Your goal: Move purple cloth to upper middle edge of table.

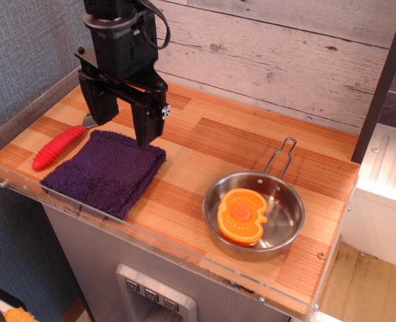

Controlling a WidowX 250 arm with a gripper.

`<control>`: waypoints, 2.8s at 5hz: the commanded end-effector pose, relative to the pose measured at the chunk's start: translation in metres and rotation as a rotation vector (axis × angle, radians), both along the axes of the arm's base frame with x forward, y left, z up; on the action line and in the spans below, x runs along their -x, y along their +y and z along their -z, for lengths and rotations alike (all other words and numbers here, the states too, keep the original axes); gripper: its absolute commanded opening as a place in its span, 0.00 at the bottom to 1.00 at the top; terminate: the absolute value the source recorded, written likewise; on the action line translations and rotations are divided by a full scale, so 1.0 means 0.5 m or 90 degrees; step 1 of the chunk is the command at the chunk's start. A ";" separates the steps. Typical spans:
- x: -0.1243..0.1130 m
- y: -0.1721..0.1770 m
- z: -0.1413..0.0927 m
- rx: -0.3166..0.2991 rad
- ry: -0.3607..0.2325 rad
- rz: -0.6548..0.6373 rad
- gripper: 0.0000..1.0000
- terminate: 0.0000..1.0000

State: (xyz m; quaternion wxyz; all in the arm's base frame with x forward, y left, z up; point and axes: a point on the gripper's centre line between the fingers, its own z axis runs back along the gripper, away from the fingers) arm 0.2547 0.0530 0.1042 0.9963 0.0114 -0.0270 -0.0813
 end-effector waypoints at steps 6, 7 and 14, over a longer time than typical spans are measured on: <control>0.014 0.136 0.179 -0.009 -0.031 -0.084 1.00 0.00; -0.005 0.102 0.159 -0.038 -0.058 -0.063 1.00 0.00; -0.264 0.046 0.120 -0.030 -0.070 -0.062 1.00 0.00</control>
